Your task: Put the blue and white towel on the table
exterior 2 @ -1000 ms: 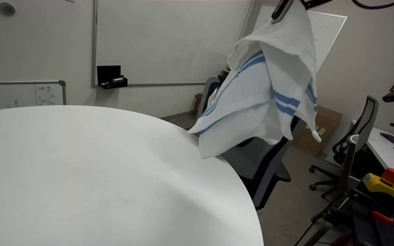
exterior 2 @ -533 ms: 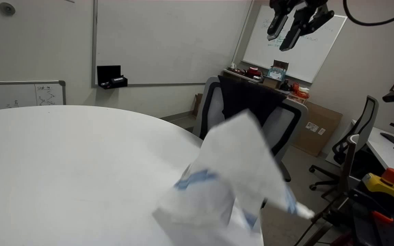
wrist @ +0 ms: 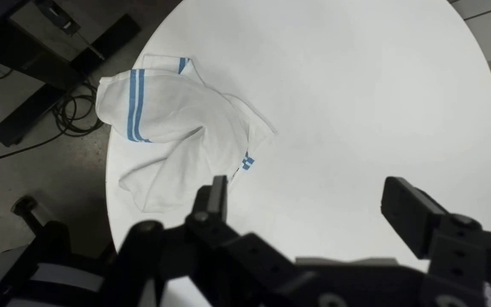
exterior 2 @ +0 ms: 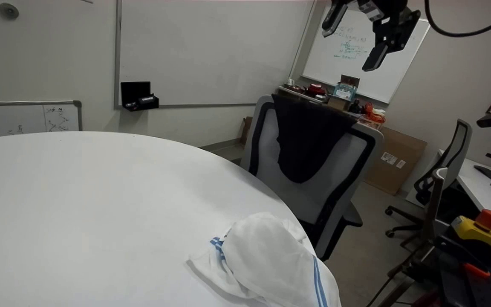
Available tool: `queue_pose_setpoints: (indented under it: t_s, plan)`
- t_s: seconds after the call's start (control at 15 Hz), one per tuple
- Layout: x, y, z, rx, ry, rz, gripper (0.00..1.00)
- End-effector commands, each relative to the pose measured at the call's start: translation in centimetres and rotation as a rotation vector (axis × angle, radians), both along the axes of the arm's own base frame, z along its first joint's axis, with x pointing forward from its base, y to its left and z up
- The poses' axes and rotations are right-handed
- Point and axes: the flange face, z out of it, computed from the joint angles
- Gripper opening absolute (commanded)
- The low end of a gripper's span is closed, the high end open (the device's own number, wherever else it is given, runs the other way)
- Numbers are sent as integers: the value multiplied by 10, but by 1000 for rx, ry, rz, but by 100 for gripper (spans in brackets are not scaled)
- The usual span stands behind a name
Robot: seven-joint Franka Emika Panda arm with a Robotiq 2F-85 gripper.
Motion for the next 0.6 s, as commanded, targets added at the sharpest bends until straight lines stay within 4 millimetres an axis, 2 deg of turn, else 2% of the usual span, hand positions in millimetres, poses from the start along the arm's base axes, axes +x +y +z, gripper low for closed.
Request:
queue_pose_setpoints:
  t_s: [0.0, 0.2, 0.33, 0.53]
  plan:
    - [2, -15, 8, 15, -33, -34, 100]
    - [7, -46, 25, 2, -92, -129, 100]
    - [8, -78, 39, -14, -126, -198, 100]
    - [6, -138, 57, -66, -199, -311, 100]
